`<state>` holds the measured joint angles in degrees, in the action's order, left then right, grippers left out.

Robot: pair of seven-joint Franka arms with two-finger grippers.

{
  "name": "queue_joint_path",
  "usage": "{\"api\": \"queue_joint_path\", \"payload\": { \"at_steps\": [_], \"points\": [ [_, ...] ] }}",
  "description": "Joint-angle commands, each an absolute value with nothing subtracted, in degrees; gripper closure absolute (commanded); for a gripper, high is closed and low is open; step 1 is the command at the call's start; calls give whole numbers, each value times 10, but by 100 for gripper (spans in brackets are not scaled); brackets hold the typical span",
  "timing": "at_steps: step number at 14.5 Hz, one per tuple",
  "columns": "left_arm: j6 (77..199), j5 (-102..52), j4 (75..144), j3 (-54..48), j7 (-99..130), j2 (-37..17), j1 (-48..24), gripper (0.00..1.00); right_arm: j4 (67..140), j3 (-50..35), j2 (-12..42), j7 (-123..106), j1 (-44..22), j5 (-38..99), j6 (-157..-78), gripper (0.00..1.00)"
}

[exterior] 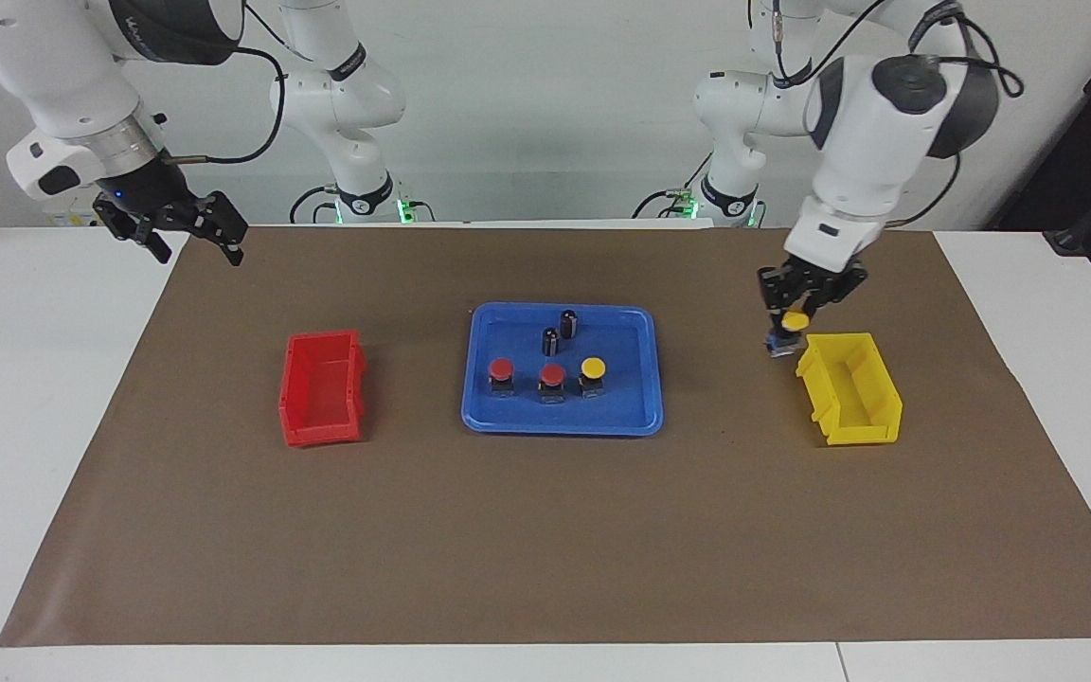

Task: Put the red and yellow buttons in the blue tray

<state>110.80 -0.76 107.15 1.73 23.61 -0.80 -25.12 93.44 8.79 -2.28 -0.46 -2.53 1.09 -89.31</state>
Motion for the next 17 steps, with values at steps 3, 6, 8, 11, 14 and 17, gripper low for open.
{"api": "queue_joint_path", "payload": {
  "at_steps": [3, 6, 8, 11, 14, 17],
  "points": [
    [1240, -45, 1098, 28, 309, -93, -336, 99, 938, 84, -24, -13, -16, 5, -890, 0],
    [1281, -44, 1128, 28, 302, -113, -343, 99, 945, 84, -25, -13, -21, -2, -894, 0],
    [1287, -44, 1140, 28, 301, -112, -350, 99, 947, 83, -27, -13, -21, -2, -893, 0],
    [1295, -44, 1154, 28, 300, -111, -352, 86, 954, 81, -32, -14, -21, -2, -893, 0],
    [1283, -44, 1148, 31, 250, -108, -350, 0, 954, 81, -32, -16, -21, -2, -893, 0],
    [1156, -38, 1106, 38, 244, -73, -335, 0, 954, 81, -32, -17, -21, -2, -892, 0]
  ]
}}
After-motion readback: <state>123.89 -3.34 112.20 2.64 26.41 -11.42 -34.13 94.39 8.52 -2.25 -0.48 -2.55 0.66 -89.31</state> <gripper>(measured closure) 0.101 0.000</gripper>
